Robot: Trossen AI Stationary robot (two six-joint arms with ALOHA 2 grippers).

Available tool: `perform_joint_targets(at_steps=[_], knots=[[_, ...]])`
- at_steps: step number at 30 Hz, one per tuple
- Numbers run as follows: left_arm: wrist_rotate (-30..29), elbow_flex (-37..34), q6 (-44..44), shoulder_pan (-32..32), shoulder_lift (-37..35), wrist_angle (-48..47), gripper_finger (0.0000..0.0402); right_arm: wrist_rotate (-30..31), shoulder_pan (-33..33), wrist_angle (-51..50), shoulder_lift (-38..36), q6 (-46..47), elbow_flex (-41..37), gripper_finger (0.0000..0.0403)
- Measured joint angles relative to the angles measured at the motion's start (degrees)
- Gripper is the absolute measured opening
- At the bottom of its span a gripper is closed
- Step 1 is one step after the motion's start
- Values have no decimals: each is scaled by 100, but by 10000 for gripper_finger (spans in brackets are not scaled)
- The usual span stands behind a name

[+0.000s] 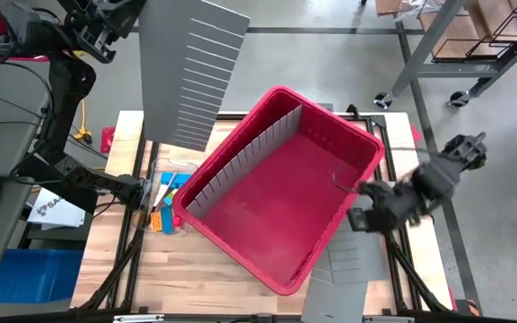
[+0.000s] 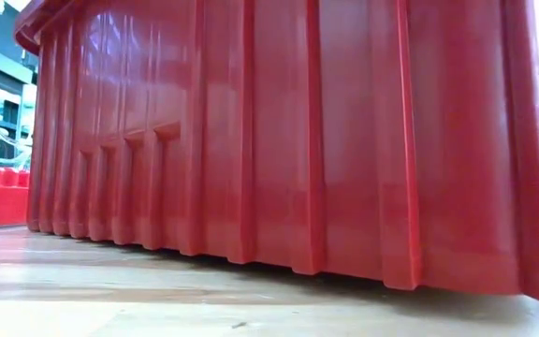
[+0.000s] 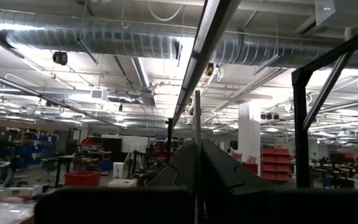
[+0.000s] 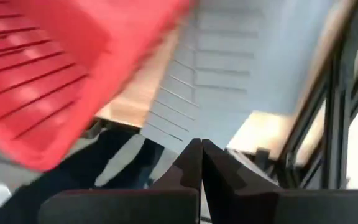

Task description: Sort Items/Unsort Items

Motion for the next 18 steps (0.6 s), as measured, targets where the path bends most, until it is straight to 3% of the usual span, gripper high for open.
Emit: perform_joint_targets(at_steps=[3,7,15,18], knots=[[-2,0,4,-2,0,5,0,262,220,-57,-143,467,-708,0],[-56,0,2,-1,2,-10,0,527,-116,6,-189,440,-1763,0],[-147,0,2,-2,0,-160,1,1933,-1584,-12,-1518,17,-3391,0],[-146,0,-5,-2,-2,-280,1,2069,-2198,-14,-2168,-448,-3816,0]])
